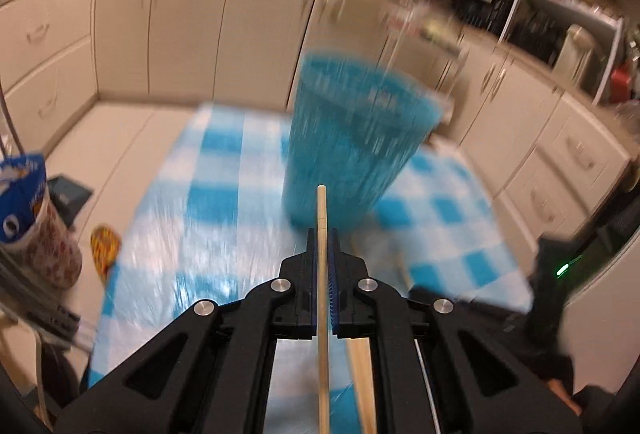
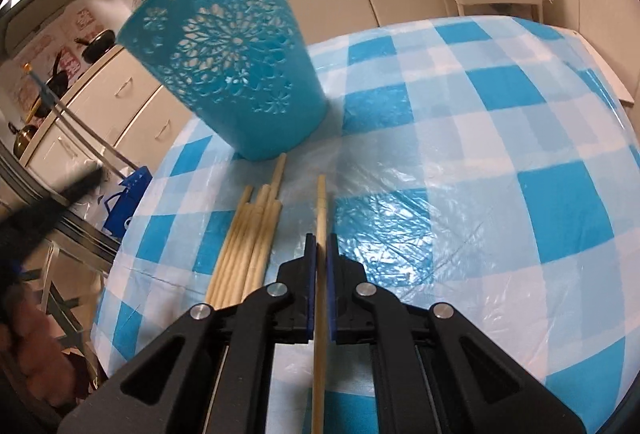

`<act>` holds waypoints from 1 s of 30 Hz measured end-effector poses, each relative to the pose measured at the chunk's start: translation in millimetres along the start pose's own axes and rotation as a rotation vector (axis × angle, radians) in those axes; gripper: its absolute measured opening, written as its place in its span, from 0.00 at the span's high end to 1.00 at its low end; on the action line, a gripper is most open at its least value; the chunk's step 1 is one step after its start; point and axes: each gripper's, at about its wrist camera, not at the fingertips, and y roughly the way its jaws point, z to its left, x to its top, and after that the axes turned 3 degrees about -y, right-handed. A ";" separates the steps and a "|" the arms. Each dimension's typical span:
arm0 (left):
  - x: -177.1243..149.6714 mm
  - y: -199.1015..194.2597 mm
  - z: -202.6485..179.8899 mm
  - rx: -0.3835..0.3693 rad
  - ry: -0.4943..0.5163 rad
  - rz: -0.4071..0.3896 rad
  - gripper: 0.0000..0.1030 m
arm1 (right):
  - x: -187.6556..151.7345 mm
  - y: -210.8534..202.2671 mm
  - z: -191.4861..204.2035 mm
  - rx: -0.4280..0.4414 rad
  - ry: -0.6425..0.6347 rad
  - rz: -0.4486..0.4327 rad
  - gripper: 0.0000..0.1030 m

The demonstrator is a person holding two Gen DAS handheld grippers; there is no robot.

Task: Organize utensils
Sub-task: 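Drop the left gripper's stick into the teal cup while the right holds its stick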

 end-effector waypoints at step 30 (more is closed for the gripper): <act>178.6 30.7 -44.8 -0.016 -0.103 -0.526 0.96 | -1.6 5.0 -3.8 0.013 0.009 0.019 0.94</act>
